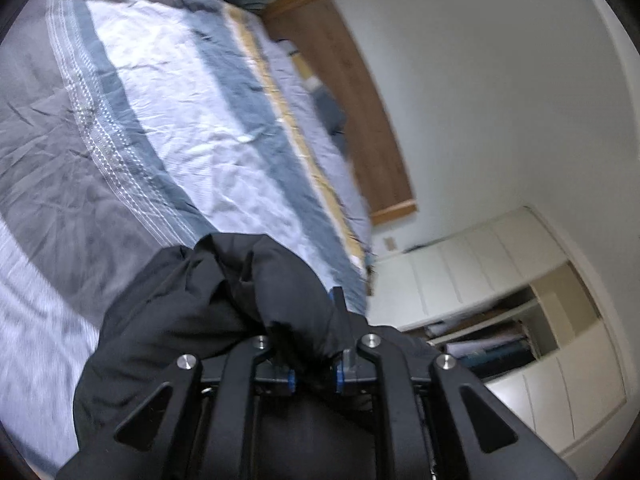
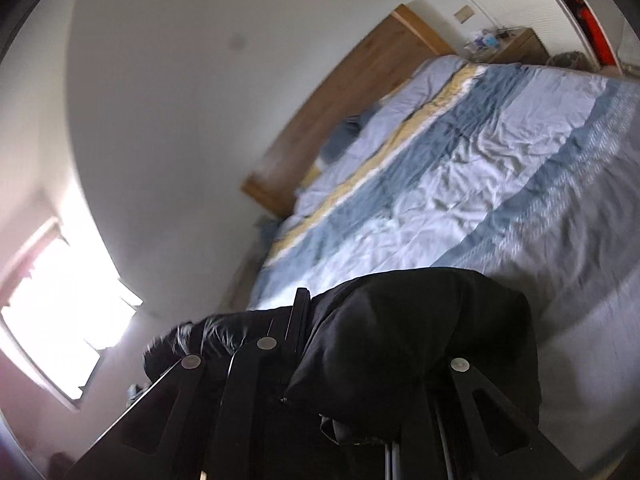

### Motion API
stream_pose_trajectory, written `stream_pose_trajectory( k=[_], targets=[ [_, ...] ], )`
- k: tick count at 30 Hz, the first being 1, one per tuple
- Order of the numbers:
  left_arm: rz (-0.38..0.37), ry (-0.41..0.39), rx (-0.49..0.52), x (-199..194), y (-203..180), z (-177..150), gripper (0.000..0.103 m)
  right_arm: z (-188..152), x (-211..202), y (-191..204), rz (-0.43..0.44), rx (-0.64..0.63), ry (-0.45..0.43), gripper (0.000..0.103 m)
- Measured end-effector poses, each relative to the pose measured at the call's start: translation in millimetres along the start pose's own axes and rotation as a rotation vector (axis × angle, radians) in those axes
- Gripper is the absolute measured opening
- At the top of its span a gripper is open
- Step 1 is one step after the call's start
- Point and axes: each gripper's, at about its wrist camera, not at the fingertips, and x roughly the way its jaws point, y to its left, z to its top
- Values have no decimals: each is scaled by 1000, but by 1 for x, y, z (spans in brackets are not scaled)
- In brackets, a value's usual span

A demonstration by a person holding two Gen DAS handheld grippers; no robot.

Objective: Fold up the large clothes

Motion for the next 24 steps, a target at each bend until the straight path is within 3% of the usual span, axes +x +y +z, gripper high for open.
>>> stream_pose_trajectory(
  k=[8,13,18,20,21,23,24],
  targets=[
    [177,55,-8,110,81,26,15,12,125,-67,-202,48,109,15],
    [186,101,-35,158,114,28,16,5,163,-102,-222,115,159,15],
    [185,127,-71,170,129,24,17,0,176,-113,-207,149,196,16],
    [175,131,-91,167,128,26,24,1,173,-115,-183,179,190,21],
    [166,129,-103,162,124,28,27,2,170,-116,-161,203,185,28],
    [140,126,-137,152,115,33,44,5,166,-116,-137,242,180,40],
    [128,123,-149,147,109,37,48,6,162,-114,-119,264,181,53]
  ],
)
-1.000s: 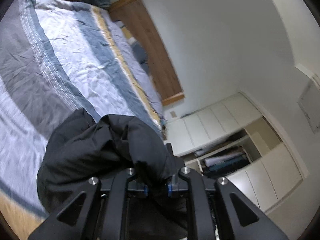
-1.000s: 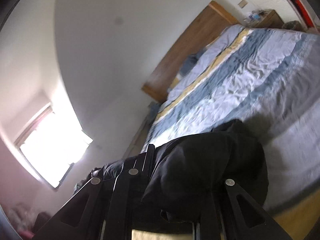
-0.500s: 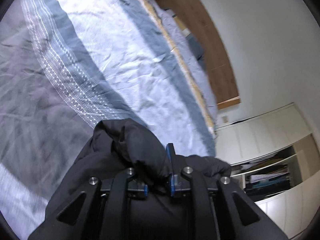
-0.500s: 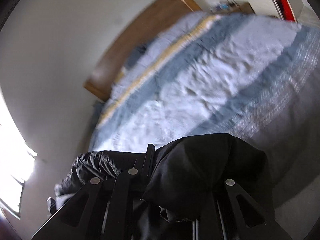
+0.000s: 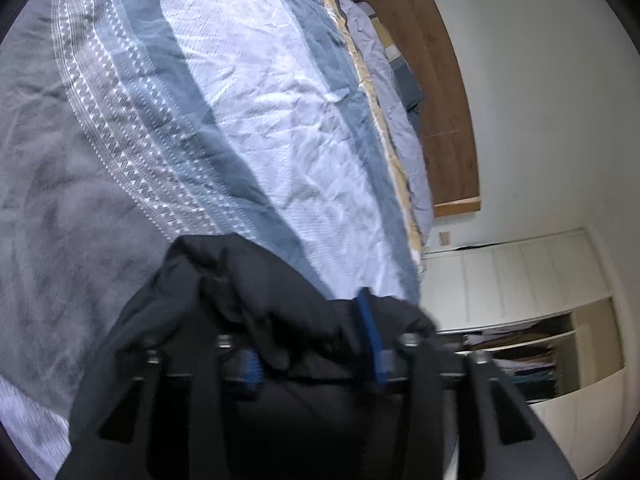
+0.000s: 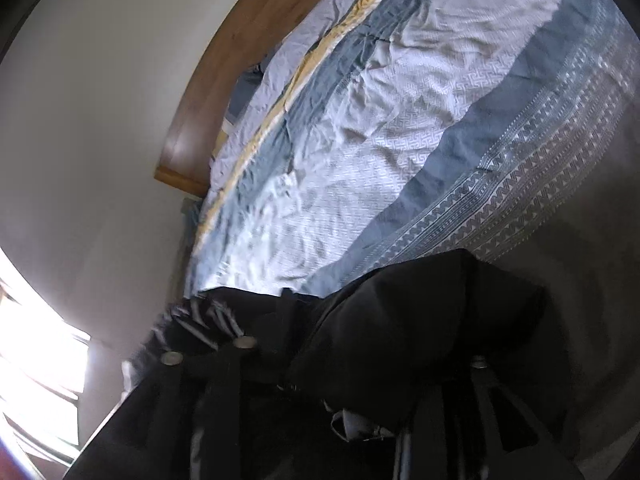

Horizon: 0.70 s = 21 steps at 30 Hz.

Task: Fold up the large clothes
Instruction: 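Lower the jacket onto the bed and open both tools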

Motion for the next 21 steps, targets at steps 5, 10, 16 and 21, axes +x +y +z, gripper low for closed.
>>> stream_pose_trajectory(
  k=[5,10,16,21],
  targets=[
    [2,-43,62,-47,-46,4,61,2,-27,26,42,4,-3,95],
    [108,-89,198,-98,-94,-5,61,-2,-64,58,45,-49,-29,95],
    [234,-74,444,-113,-147,-57,61,-28,-90,121,-3,-255,-13,94],
    [290,-9,595,-63,-168,-119,61,-67,-69,159,-59,-417,15,94]
  ],
)
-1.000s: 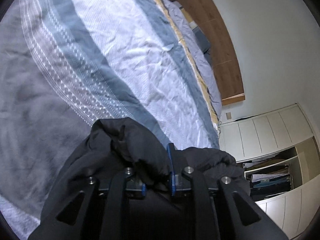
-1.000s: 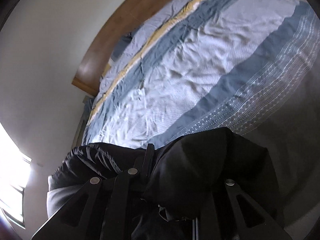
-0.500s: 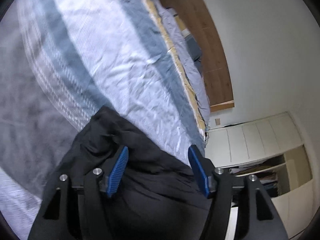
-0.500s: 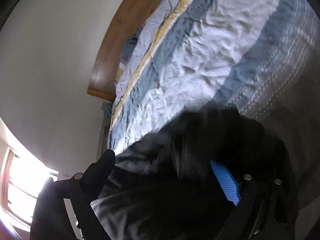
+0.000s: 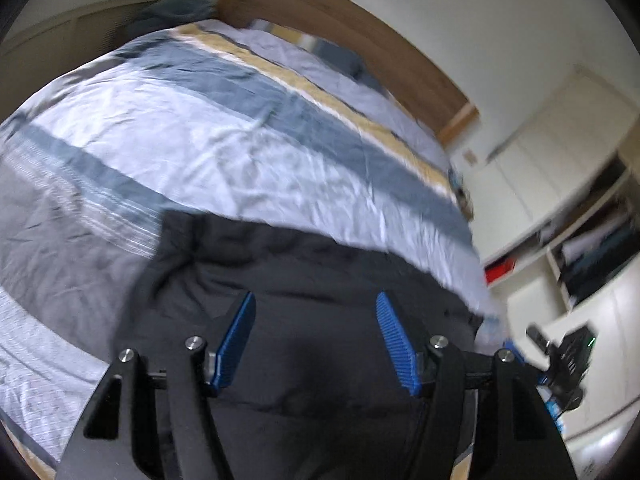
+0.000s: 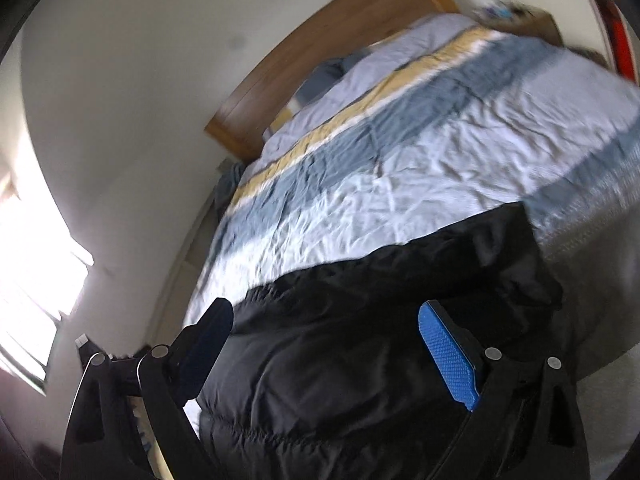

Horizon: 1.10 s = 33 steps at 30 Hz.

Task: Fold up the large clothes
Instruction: 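Lower the jacket onto the bed and open both tools, then press the folded jacket flat with both tools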

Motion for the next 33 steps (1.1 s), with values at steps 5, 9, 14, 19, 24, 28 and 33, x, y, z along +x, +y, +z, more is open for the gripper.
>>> stream_pose_trajectory(
  k=[5,9,14,19,24,28,33],
  targets=[
    [17,33,126,55,-48,-32,61,-28,48,14,-88,-109,29,94],
    [98,52,250,109,-67,-50,61,-42,93,6,-178,-184,75,94],
    [112,51,214,152,-59,-43,64,-34,126,-21,-165,-112,77,94],
    [134,65,198,186,-52,-25,66,-19,155,-38,-158,-69,85,94],
    [105,86,181,187,-44,-18,66,-14,162,-44,-133,-49,106,94],
    [41,106,157,158,-23,-17,66,-15,140,-56,-108,-81,111,94],
    [111,107,74,119,42,-18,66,-15,97,-113,-129,58,67,93]
  ],
)
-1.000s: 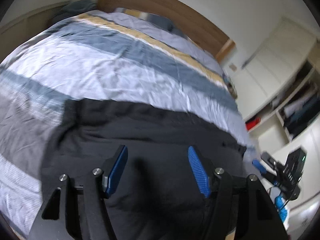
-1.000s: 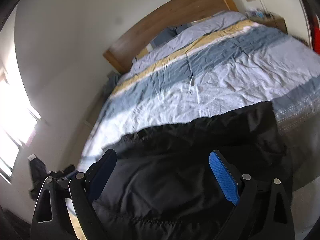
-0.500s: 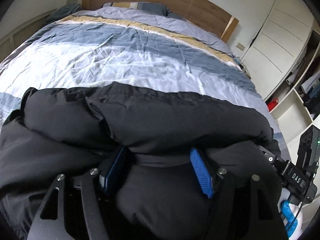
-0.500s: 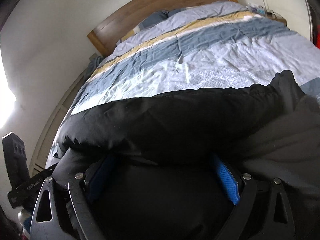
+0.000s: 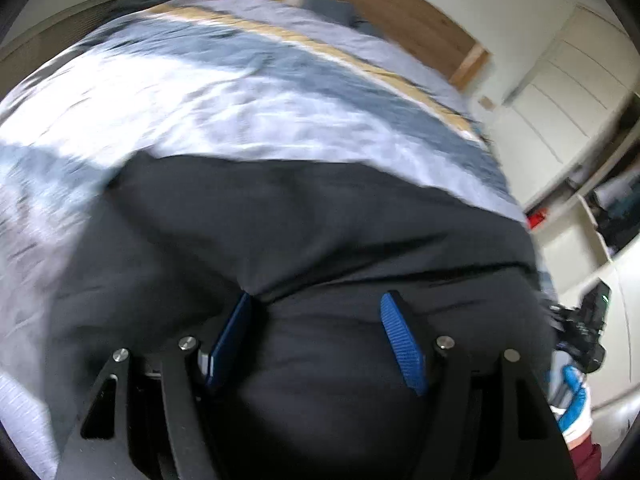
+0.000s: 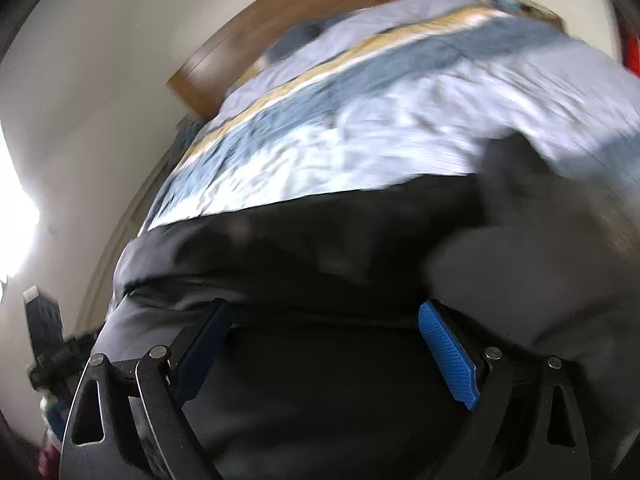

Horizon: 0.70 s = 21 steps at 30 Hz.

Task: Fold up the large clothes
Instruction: 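Press the folded jacket flat with both tools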

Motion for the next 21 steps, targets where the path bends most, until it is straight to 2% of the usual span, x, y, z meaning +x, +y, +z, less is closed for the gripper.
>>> stream_pose_trajectory(
  k=[3,5,7,10,15,18,21],
  targets=[
    [36,-9,-94,-19,37,-10,66,-3,-18,-26,-54,53,-12,93],
    [62,-46,-89,-37,42,-21,66,-6,-30,-24,-124,23,-21,92],
    [96,-86,-61,-53,37,-32,66,-15,-51,-5,-174,-54,-80,92],
    [109,-140,8,-72,17,-52,66,-33,-73,27,-132,-147,-134,92],
    [123,-172,89,-75,-15,-78,66,-65,-71,58,-83,-257,-125,93],
    [155,-179,128,-64,-20,-97,66,-80,-53,47,-132,-270,-73,93],
    [168,-211,152,-60,-22,-111,66,-89,-52,28,-147,-260,-74,93]
  ],
)
